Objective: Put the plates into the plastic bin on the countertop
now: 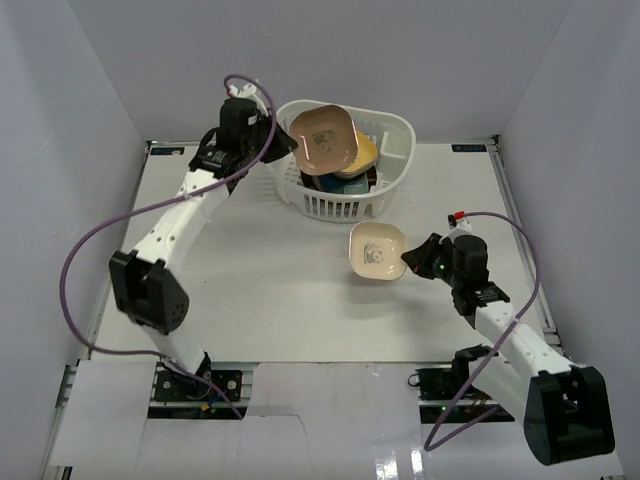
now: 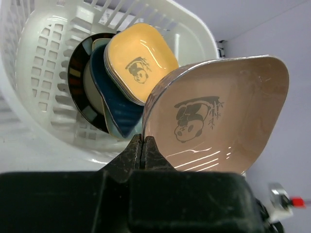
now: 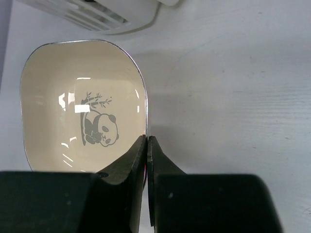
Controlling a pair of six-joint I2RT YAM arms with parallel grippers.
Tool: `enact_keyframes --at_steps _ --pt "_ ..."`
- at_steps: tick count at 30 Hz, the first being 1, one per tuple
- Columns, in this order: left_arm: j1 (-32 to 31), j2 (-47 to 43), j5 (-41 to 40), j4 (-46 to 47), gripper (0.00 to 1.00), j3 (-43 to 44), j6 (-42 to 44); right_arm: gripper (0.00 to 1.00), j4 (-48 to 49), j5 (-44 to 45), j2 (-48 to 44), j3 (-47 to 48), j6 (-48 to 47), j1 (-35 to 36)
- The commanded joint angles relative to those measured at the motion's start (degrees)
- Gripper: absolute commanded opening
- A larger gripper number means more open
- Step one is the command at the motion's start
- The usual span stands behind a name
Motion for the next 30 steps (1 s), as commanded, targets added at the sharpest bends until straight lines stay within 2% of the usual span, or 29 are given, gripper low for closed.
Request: enact_keyframes --at_steps 1,7,11,14,17,18,20,21,22,25,28,30 --pt "-0.4 11.6 -1.6 -3.6 0.0 11.3 1.3 0.08 -4.7 -2.0 -8.0 0.4 -0.4 2.2" --pt "-0.3 27.9 -0.2 -6.5 0.0 34.4 -0.8 0.08 -14.9 -2.0 -14.9 4.7 -3.6 3.8" --pt "-0.3 37.1 1.4 -6.6 0.0 45.2 -0.7 0.08 -17.6 -2.7 -15.7 8.5 -4.6 4.7" --pt "-0.3 40.6 3.6 -5.3 0.0 46.5 -0.2 0.08 -18.2 -2.8 -15.8 9.8 -4.5 5.0" --pt "-0.3 40.6 5.2 -1.8 0.16 43.2 -0.9 0.08 -16.3 -2.4 -14.6 11.7 -3.3 5.2" --pt "-0.3 40.7 5.6 -1.5 0.32 42.6 -1.0 0.08 -15.6 -2.6 -13.8 13.0 -2.9 5.2" --pt "-0.2 40.8 6.1 -1.5 0.47 42.8 -0.9 0.08 -14.0 -2.3 -10.7 14.7 -2.4 5.4" --pt "-0.2 40.4 6.1 -1.6 0.61 42.5 -0.8 0.08 -13.1 -1.6 -9.3 17.5 -2.2 5.5" --pt "-0.2 38.6 5.9 -1.6 0.67 41.9 -0.3 0.08 -12.7 -0.7 -6.7 18.9 -2.2 5.4" --pt "0.1 32.5 5.3 -1.5 0.81 39.0 1.6 0.08 -9.0 3.4 -0.6 24.7 -2.7 5.4" --pt "0.8 26.0 4.3 -1.5 0.84 34.0 3.1 0.08 -6.1 6.9 7.5 31.6 -3.4 5.5" --pt "0.9 17.9 3.5 -1.0 0.85 29.4 5.0 0.08 -4.1 8.5 13.6 35.4 -3.6 5.5"
